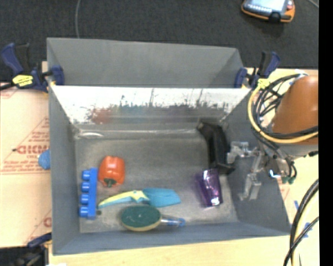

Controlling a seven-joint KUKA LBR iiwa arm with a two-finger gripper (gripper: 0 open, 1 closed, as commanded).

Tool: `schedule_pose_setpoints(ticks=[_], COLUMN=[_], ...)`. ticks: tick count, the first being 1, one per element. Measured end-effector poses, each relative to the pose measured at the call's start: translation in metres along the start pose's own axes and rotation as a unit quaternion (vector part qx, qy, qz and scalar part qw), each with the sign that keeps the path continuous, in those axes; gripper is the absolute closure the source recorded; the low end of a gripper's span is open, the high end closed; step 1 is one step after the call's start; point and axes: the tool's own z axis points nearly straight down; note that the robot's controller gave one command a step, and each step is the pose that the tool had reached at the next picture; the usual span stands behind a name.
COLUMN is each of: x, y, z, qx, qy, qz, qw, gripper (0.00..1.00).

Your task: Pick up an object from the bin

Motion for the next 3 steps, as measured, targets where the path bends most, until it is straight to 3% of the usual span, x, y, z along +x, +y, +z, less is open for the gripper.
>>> schedule_pose_setpoints(ticks=[2, 3], x=[-0.002, 0.028], y=[0.004, -0.012], z=[0.006, 0.013], qx=[0.001, 0.001], qy=[-0.0015, -0.0003], qz=[-0.01, -0.105], qw=[0.9999, 0.9945], gripper=[0.0, 0.0])
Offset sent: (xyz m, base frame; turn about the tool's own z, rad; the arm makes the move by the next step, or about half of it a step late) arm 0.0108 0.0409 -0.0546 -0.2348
